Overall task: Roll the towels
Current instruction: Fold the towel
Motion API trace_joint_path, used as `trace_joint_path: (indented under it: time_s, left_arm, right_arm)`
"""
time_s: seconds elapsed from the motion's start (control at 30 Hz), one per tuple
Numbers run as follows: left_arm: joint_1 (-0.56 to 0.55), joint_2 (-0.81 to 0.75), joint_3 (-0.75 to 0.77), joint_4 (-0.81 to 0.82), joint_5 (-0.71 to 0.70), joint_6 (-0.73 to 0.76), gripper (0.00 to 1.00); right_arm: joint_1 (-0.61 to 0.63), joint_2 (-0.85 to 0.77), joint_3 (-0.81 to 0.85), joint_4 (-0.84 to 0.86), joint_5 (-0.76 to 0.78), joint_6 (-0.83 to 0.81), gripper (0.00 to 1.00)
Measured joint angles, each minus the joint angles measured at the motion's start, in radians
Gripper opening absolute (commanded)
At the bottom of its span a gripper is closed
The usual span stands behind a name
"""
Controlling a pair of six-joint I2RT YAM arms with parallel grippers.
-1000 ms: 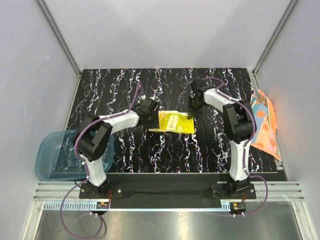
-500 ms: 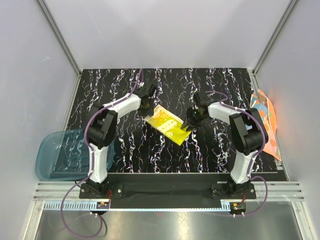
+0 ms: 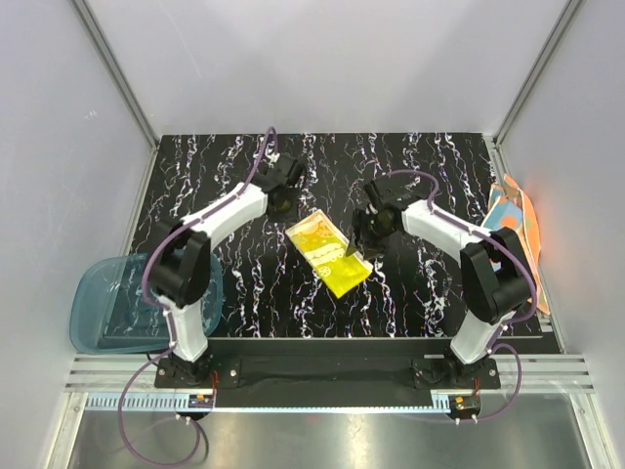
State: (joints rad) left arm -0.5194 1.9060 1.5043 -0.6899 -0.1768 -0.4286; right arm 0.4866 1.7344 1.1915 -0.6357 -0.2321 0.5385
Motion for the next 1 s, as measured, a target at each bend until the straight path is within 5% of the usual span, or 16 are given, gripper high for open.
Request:
trace_joint_path:
  time_s: [0.1, 0.23, 0.73, 1.0]
  left_arm:
    - [-0.043, -0.106, -0.098, 0.065, 0.068, -0.043, 0.36]
    - [-0.078, -0.13, -0.178, 0.156, 0.154, -0.082, 0.36]
    - [-0.059, 0.054, -0.159, 0.218, 0.228, -0.08, 0.35]
    - [-0.006, 0.079, -0.138, 0.218, 0.226, -0.06, 0.34]
  right_arm:
    - [-0.002, 0.0, 0.047, -0.013, 0.03, -0.03, 0.3]
    - [-0.003, 0.013, 0.052, -0.021, 0.042, -0.05, 0.19]
    - [-0.02, 0.104, -0.041, 0.003, 0.083, -0.064, 0.15]
    - [-0.021, 0.104, -0.038, 0.005, 0.081, -0.064, 0.28]
